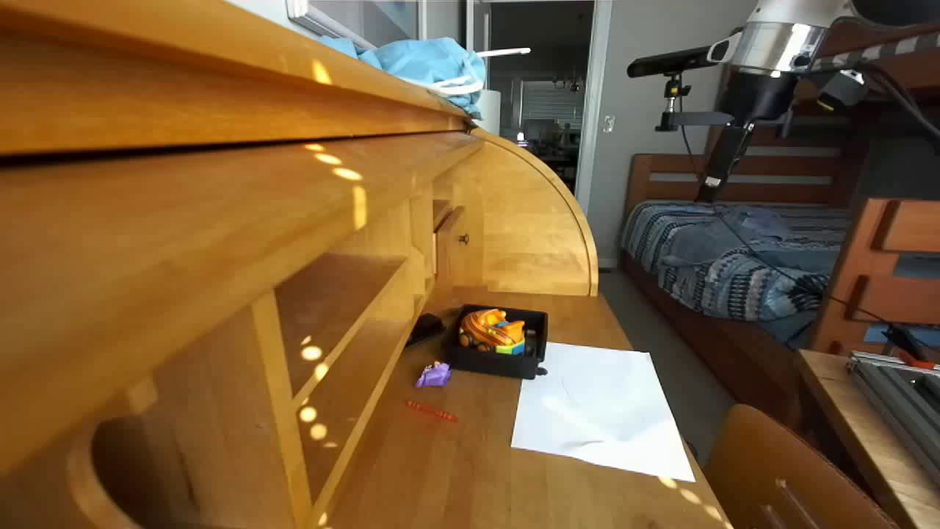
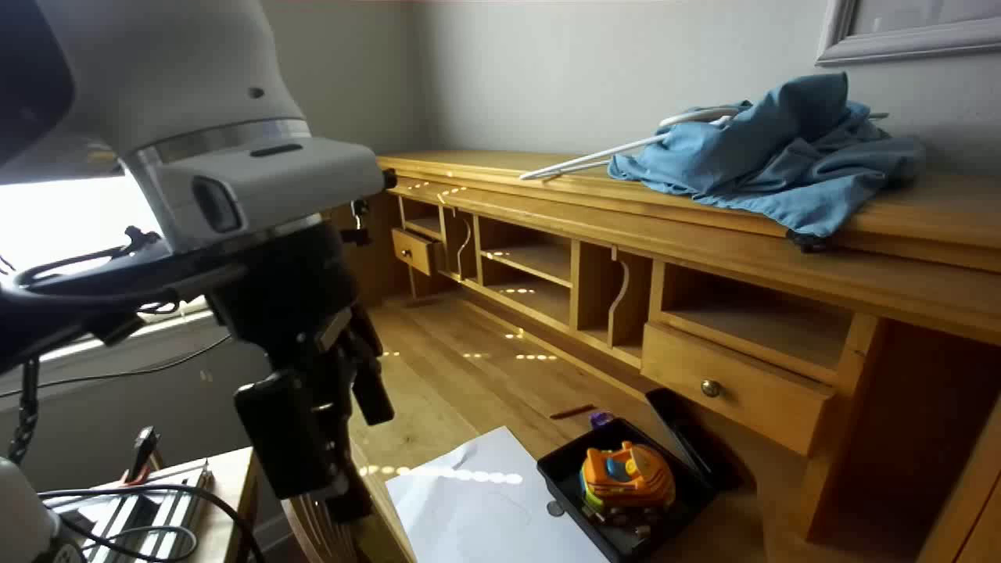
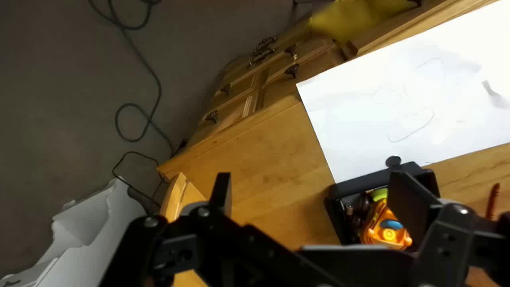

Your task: Use the blue cloth to clean the cabinet

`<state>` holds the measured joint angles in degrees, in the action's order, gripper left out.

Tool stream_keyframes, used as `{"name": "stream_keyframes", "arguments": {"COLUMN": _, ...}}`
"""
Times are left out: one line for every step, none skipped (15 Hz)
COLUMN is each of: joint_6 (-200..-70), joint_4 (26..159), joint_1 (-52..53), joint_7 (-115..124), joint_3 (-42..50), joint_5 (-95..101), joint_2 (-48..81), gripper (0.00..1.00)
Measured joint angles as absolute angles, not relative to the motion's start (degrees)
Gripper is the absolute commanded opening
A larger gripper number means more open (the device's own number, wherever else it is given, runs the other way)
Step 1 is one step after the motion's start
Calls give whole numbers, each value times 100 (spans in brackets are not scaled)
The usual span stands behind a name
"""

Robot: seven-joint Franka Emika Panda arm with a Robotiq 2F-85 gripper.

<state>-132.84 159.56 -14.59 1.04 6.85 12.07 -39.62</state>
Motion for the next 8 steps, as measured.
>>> {"name": "stream_keyframes", "arguments": {"joint_6": -13276, "joint_4": 15999, "joint_1": -1458, "joint_7": 104, "joint_3": 685, "joint_5": 1207, "joint_2": -3947, "gripper": 100}}
{"name": "stream_keyframes", "arguments": {"joint_6": -13276, "joint_4": 16032, "joint_1": -1458, "joint_7": 104, "joint_3": 684, "joint_5": 1207, "joint_2": -3934, "gripper": 100}}
{"name": "stream_keyframes", "arguments": {"joint_6": -13276, "joint_4": 16038, "joint_1": -1457, "joint_7": 104, "joint_3": 684, "joint_5": 1207, "joint_2": -3920, "gripper": 100}}
{"name": "stream_keyframes", "arguments": {"joint_6": -13276, "joint_4": 16037, "joint_1": -1457, "joint_7": 104, "joint_3": 684, "joint_5": 1207, "joint_2": -3913, "gripper": 100}}
{"name": "stream_keyframes", "arguments": {"joint_6": -13276, "joint_4": 16037, "joint_1": -1457, "joint_7": 104, "joint_3": 684, "joint_5": 1207, "joint_2": -3910, "gripper": 100}}
{"name": "stream_keyframes", "arguments": {"joint_6": -13276, "joint_4": 16037, "joint_1": -1457, "joint_7": 104, "joint_3": 684, "joint_5": 1207, "joint_2": -3909, "gripper": 100}}
{"name": "stream_keyframes", "arguments": {"joint_6": -13276, "joint_4": 16037, "joint_1": -1457, "joint_7": 104, "joint_3": 684, "joint_5": 1207, "joint_2": -3909, "gripper": 100}}
{"name": "stream_keyframes", "arguments": {"joint_6": -13276, "joint_4": 16023, "joint_1": -1457, "joint_7": 104, "joint_3": 684, "joint_5": 1207, "joint_2": -3905, "gripper": 100}}
